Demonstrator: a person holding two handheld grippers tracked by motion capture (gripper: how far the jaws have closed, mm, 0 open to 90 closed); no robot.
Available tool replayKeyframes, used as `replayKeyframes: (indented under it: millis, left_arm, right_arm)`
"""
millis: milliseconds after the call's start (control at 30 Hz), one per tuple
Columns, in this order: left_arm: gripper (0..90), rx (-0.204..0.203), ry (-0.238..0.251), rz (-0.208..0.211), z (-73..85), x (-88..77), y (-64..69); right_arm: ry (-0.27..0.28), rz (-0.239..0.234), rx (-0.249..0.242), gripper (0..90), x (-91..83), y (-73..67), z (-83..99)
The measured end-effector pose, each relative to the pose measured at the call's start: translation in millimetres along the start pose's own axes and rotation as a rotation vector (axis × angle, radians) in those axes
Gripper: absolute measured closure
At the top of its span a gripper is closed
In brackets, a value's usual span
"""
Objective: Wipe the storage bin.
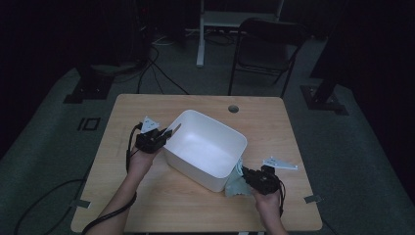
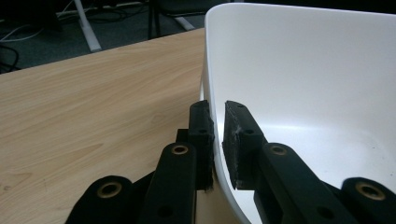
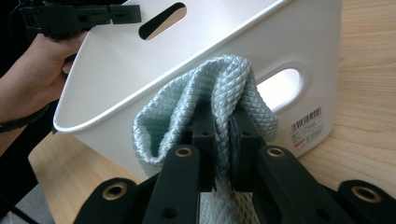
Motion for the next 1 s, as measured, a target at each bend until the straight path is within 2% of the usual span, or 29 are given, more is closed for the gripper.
replayKeyframes:
  millis: [100, 200, 267, 433, 500, 633, 733, 867, 933, 1000]
  left_arm:
    - [81.9, 0.012, -0.002, 0.003, 0.1, -0.2, 0.7]
    - [81.7, 0.014, -0.002, 0.000, 0.0, -0.1, 1.5]
    - [81.9, 0.010, -0.002, -0.001, -0.2, 0.2, 1.7]
    - [81.8, 0.011, -0.002, -0.005, -0.3, 0.2, 1.4]
    - [81.8, 0.006, -0.004, 0.000, -0.2, 0.2, 0.8]
    - [81.9, 0.014, -0.008, 0.006, -0.4, 0.3, 0.9]
    - [81.9, 0.017, -0.002, 0.003, -0.7, 0.7, 1.9]
    - [81.9, 0.018, -0.004, 0.001, -0.7, 0.7, 1.3]
    - [81.9, 0.016, -0.003, 0.005, -0.5, 0.4, 1.4]
    - [81.9, 0.026, -0.005, 0.006, -0.3, 0.2, 2.2]
  right_arm:
    - [0.029, 0.000, 0.005, 83.2, -4.2, 2.1, -8.8]
    - [0.045, 0.020, -0.013, 83.3, -5.2, 4.9, -18.6]
    - [0.051, 0.023, -0.011, 83.5, -2.6, 5.9, -17.8]
    - [0.021, 0.026, 0.012, 83.5, 4.2, 12.5, -5.9]
    - [0.010, 0.033, 0.004, 83.4, 2.9, 14.2, -8.8]
    - [0.036, 0.055, -0.005, 83.4, 1.0, 20.3, -21.8]
    - [0.025, 0.066, 0.000, 83.5, 6.3, 24.0, -18.5]
    - [0.021, 0.056, 0.019, 83.5, 7.7, 27.4, -14.4]
    - [0.017, 0.065, 0.009, 83.4, 6.2, 28.7, -17.6]
    - [0.035, 0.071, 0.016, 83.3, 4.2, 31.1, -23.9]
Point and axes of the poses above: each handheld gripper's, and its own axes: x roughly forward along the jaws, z roughly out of its underside, y roughly to its right, the point moved 9 cm from there along x, roughly forward along the jaws, and after that the axes turned 1 degree about z, right-handed, at the moved point
